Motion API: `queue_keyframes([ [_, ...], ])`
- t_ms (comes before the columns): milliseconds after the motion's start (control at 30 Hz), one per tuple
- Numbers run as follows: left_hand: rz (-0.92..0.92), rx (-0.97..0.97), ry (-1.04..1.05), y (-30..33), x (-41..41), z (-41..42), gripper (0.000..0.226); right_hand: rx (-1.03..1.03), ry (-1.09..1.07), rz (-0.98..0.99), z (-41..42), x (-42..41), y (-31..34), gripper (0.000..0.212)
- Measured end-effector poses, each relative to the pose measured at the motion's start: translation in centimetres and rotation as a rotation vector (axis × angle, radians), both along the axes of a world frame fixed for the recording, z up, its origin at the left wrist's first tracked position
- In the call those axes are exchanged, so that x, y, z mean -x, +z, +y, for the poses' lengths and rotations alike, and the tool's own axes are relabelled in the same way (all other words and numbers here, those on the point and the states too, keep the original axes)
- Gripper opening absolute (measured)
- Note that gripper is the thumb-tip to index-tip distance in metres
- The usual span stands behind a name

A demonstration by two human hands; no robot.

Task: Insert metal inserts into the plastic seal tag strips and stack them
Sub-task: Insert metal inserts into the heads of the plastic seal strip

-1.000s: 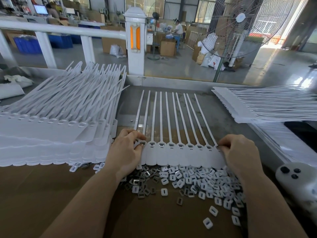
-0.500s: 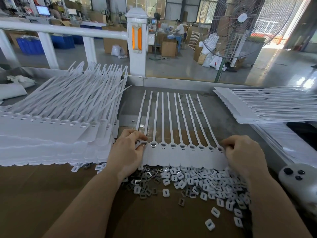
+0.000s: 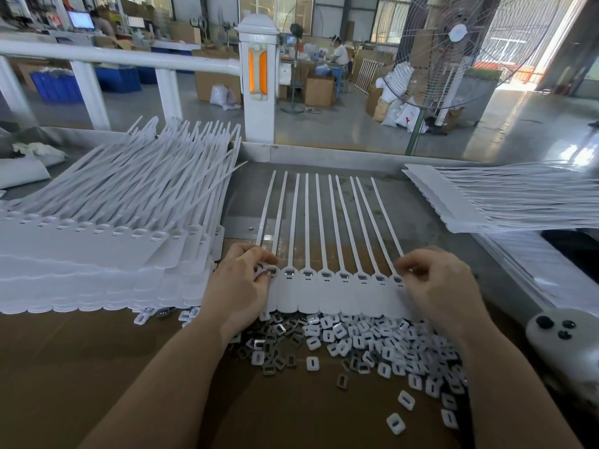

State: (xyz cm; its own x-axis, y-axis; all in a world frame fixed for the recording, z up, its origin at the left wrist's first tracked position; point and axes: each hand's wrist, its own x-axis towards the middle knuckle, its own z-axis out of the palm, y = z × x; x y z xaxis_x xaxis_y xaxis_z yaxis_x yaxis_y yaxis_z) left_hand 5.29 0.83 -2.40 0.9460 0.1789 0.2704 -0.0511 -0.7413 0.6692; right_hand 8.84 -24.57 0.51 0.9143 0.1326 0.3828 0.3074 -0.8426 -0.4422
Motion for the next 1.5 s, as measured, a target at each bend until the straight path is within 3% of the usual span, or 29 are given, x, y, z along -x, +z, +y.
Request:
queue_keyframes([
  [167,0.01,0.044,0.003,0.1,0.0,0.1,0.021,-0.092,0.503,0.25,4.0,2.0,0.5,0.02],
  [333,-0.006,0.056,0.013,0.0,0.0,0.3,0.024,0.0,0.656,0.306,5.3,2.6,0.4,0.008],
  [500,-0.014,0.1,-0.003,0.1,-0.2,0.6,0.024,0.164,0.677,0.263,5.9,2.8,0.2,0.02],
  [667,-0.023,0.161,0.003,0.1,-0.2,0.9,0.023,0.182,0.674,0.25,6.2,2.8,0.1,0.014],
  [1067,-0.019,0.259,-0.003,0.3,0.0,1.1,0.021,-0.301,0.444,0.212,6.7,2.4,0.5,0.012],
  [1400,0.015,0.493,-0.129,1.1,0.5,0.9,0.012,-0.324,0.356,0.262,10.2,1.4,1.2,0.017],
  [1500,0.03,0.481,-0.165,1.1,0.6,0.9,0.013,-0.295,0.381,0.265,10.7,1.5,0.7,0.018],
])
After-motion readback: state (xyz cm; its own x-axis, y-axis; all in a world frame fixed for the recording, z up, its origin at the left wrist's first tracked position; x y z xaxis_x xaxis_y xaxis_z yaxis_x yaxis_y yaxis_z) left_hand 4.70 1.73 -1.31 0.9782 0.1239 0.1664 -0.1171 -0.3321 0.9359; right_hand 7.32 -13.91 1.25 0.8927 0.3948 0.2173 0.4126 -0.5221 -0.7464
